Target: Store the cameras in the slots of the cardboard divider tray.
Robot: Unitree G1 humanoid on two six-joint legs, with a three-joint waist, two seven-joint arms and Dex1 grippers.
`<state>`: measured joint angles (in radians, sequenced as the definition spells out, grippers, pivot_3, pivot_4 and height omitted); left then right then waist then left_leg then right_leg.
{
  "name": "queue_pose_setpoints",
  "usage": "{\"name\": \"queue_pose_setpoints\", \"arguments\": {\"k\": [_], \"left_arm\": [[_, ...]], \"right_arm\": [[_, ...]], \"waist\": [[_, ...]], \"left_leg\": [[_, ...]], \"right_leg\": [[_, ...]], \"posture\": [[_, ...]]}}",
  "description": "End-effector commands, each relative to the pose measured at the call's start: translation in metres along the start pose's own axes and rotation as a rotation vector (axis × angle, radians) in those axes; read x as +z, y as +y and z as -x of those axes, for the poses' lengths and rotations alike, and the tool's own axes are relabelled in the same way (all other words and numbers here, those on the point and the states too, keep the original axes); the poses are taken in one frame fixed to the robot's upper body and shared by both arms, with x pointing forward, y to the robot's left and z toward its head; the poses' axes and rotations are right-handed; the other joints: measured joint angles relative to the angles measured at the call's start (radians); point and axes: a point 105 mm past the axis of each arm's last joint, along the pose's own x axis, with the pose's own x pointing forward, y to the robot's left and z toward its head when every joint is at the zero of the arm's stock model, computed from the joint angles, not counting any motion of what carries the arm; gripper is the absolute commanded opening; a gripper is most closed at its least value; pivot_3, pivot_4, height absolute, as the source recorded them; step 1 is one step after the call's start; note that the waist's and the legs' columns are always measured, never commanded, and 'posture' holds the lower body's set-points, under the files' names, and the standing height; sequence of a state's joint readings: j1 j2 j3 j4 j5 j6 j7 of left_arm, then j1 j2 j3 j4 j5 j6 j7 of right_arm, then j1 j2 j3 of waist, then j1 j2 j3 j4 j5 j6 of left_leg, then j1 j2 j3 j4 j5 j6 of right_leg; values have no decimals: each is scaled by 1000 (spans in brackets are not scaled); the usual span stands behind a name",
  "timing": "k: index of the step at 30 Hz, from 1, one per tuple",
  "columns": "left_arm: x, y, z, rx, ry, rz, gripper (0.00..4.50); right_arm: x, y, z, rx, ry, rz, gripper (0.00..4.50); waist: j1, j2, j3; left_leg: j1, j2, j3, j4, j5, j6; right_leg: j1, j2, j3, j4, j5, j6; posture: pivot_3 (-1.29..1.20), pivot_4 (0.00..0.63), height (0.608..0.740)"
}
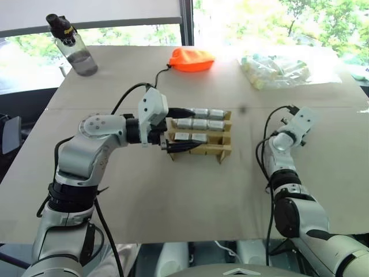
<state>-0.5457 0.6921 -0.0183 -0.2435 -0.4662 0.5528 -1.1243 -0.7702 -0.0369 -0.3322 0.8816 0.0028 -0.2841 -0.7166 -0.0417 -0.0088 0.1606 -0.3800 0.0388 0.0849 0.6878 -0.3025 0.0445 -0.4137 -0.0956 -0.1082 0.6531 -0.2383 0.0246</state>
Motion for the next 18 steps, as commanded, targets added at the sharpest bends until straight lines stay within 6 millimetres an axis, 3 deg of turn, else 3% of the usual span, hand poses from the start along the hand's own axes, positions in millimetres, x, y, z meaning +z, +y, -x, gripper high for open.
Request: {"name": "queue_pose_setpoints", "arguments": {"k": [1, 4, 9, 13, 18], "left_arm": [[7, -1, -2, -5, -21, -35, 4500], [7, -1, -3, -6, -23, -35, 4500], [6, -1, -2, 1, -21, -35, 4500], [5, -1, 1, 6, -15, -34, 4500], [3, 1, 7, 14, 8, -38, 4500]], "right_arm": [[18, -2, -4, -3, -88, -9, 734], [22, -2, -4, 28, -119, 12, 734], [30, 6, 0, 229, -197, 12, 734], [45, 24, 22, 621, -246, -102, 734], [61, 25, 65, 1180, -229, -140, 734]], "waist": [[0, 0, 0], [1, 0, 0], [1, 0, 0], [2, 0, 0], [9, 2, 1]], "left_leg": [[0, 0, 0, 0, 0, 0], [0, 0, 0, 0, 0, 0], [0, 0, 0, 0, 0, 0], [0, 0, -1, -1, 0, 0], [-1, 0, -1, -1, 0, 0]], "right_leg": [[0, 0, 0, 0, 0, 0], [0, 0, 0, 0, 0, 0], [0, 0, 0, -1, 0, 0], [0, 1, 0, -2, 0, 0], [0, 1, -1, -3, 0, 0]], "posture": [[0, 150, 726], [0, 150, 726], [0, 150, 726], [0, 150, 726], [0, 150, 726]]}}
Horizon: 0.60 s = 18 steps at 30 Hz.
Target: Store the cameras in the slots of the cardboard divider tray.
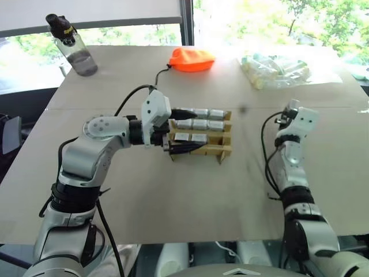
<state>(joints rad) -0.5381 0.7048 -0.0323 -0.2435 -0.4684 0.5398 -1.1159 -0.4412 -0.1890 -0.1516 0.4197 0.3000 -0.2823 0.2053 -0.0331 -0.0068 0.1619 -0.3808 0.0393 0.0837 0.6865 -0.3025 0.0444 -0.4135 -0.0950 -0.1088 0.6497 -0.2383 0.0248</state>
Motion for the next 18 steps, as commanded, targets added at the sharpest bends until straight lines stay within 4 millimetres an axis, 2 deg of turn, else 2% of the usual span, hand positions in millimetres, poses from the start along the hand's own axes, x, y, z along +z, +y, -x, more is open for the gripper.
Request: {"name": "queue_pose_setpoints", "arguments": {"k": [1, 6, 10, 13, 18], "left_arm": [[5, 3, 8, 16, 1, -36, 4500], [5, 4, 15, 16, 23, -44, 4500], [3, 6, 21, 14, 48, -56, 4500], [3, 7, 25, 15, 59, -66, 4500], [4, 5, 29, 17, 72, -74, 4500]], "right_arm": [[36, 32, 8, 381, -55, -69, 734], [64, 74, 45, 915, 14, -134, 734], [63, 99, 68, 1241, 140, -72, 734], [62, 115, 67, 1369, 162, -45, 734], [54, 128, 56, 1437, 176, 5, 734]], "waist": [[2, 0, 0], [10, 1, 1], [21, 0, 1], [21, 0, 1], [27, 0, 1]], "left_leg": [[0, 0, 0, 0, 0, 0], [0, 0, -1, 0, 0, 0], [0, 1, -1, 0, 0, 0], [0, 0, -1, 1, 0, 1], [-2, 0, -3, 1, 0, 0]], "right_leg": [[0, 0, 0, 0, 0, 0], [0, 1, -1, 1, 0, 0], [0, 1, -4, 1, 0, 0], [0, 1, -5, 1, 0, 0], [0, 1, -8, 0, 0, 0]], "posture": [[0, 150, 726], [0, 150, 726], [0, 150, 726], [0, 150, 726], [0, 150, 726]]}}
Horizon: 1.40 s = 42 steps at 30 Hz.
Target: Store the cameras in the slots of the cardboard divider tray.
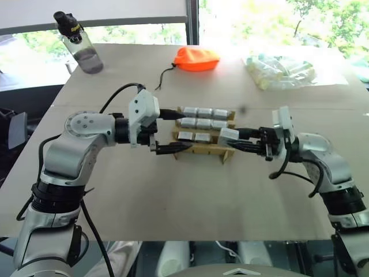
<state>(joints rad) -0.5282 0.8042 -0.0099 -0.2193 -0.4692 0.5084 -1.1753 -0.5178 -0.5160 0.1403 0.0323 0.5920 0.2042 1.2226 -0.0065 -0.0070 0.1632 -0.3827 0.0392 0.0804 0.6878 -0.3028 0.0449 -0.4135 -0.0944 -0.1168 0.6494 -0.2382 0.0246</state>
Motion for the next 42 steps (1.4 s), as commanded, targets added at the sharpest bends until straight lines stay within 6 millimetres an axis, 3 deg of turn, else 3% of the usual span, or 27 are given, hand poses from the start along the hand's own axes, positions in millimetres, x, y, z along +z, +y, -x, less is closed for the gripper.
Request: {"name": "queue_pose_setpoints", "arguments": {"k": [1, 4, 10, 18, 20, 21, 26, 42], "left_arm": [[7, 1, 10, 20, 0, -44, 4500], [7, 0, 15, 30, 10, -43, 4500], [5, -3, 22, 43, 27, -35, 4500], [7, -3, 25, 55, 33, -32, 4500], [6, -3, 26, 57, 36, -31, 4500], [6, -3, 26, 58, 37, -30, 4500], [7, -3, 24, 53, 35, -29, 4500], [7, -3, 21, 42, 36, -32, 4500]], "right_arm": [[-2, -11, -9, 35, 32, 48, 734], [-5, -26, -15, 23, 31, 41, 734], [-31, -49, -13, -7, 120, 8, 734], [-41, -47, -6, 67, 160, -37, 734], [-39, -48, -5, 65, 144, -37, 1776], [-38, -49, -5, 61, 141, -38, 1980], [-46, -48, -5, 66, 181, 5, 4482], [-47, -52, -7, 20, 151, 44, 4482]], "waist": [[0, 0, 0], [0, -1, 0], [0, -1, 1], [-5, 0, 1], [-6, 0, 1], [-5, 0, 1], [-6, 0, 1], [-7, 0, 1]], "left_leg": [[0, 0, 0, 0, 0, 0], [-1, 0, 0, 0, 0, 0], [-1, 0, -1, 0, 0, 0], [-1, 0, -1, 0, 0, 0], [-1, 0, 0, 1, 0, -1], [-1, 0, 0, 1, 0, -1], [-1, 0, 0, 0, 0, -1], [1, 0, 0, 1, 1, -1]], "right_leg": [[0, 0, 0, -1, 0, 0], [0, 0, -1, -1, 0, 0], [0, 0, -2, -1, 0, 0], [1, 0, -2, -1, 0, 0], [0, 0, -1, -1, 0, 0], [0, 0, -1, -1, 0, 0], [0, 0, -2, -1, 0, 0], [1, -1, 0, 2, 0, 0]], "posture": [[0, 150, 726], [0, 150, 726], [0, 150, 726], [0, 150, 726], [0, 150, 726], [0, 150, 726], [0, 150, 726], [0, 150, 726]]}}
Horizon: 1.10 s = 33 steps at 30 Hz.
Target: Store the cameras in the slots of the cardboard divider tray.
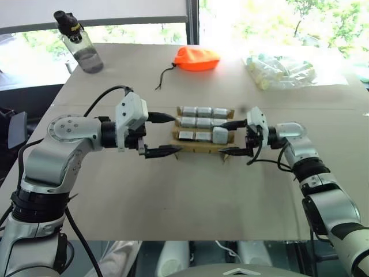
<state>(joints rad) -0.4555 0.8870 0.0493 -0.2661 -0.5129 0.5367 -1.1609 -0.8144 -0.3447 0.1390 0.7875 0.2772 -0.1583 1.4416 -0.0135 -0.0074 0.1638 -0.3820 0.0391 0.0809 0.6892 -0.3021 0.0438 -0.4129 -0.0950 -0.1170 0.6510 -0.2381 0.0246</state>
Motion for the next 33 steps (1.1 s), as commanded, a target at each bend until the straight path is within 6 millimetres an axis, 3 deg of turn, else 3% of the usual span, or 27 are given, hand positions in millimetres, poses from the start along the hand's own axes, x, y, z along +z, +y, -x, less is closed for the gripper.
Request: {"name": "queue_pose_setpoints", "arguments": {"k": [1, 6, 10, 17, 20, 23, 33], "left_arm": [[11, 1, 2, 1, -13, -55, 4500], [11, 1, 1, -3, -14, -57, 4500], [11, 1, -1, -9, -18, -57, 4500], [11, 1, -3, -12, -24, -58, 4500], [10, 1, -4, -13, -26, -58, 4500], [10, 1, -5, -16, -29, -57, 4500], [11, 2, -8, -20, -39, -58, 4500]], "right_arm": [[10, -3, 2, -10, -19, 40, 4482], [11, -3, 2, -10, -28, 36, 4482], [10, -4, 4, -15, -17, 30, 2843], [12, -3, 6, -1, -30, 15, 2843], [15, -2, 7, 6, -42, 13, 2014], [16, -3, 7, 6, -42, 20, 713], [29, -9, 9, -24, -83, 65, 716]], "waist": [[0, 0, 0], [0, 0, 0], [0, 0, 0], [0, 0, 0], [0, 0, 0], [0, 0, 0], [0, 0, 0]], "left_leg": [[0, 0, 0, 0, 0, 0], [0, 0, 0, 0, 0, 0], [0, 0, 0, 0, 0, 0], [-1, 0, 0, 0, 0, 0], [0, 0, 0, 0, 0, 0], [-1, 0, 0, 0, 0, 0], [-1, 0, 0, 0, 0, 0]], "right_leg": [[0, 0, 0, 0, 0, 0], [0, 0, 0, 0, 0, 0], [0, 0, 0, 0, 0, 0], [0, 0, 0, -1, 0, 0], [0, 0, 0, -1, 0, 0], [0, 0, 0, -1, 0, 0], [0, 0, 0, -1, 0, 0]], "posture": [[0, 150, 726], [0, 150, 726], [0, 150, 726], [0, 150, 726], [0, 150, 726], [0, 150, 726], [0, 150, 726]]}}
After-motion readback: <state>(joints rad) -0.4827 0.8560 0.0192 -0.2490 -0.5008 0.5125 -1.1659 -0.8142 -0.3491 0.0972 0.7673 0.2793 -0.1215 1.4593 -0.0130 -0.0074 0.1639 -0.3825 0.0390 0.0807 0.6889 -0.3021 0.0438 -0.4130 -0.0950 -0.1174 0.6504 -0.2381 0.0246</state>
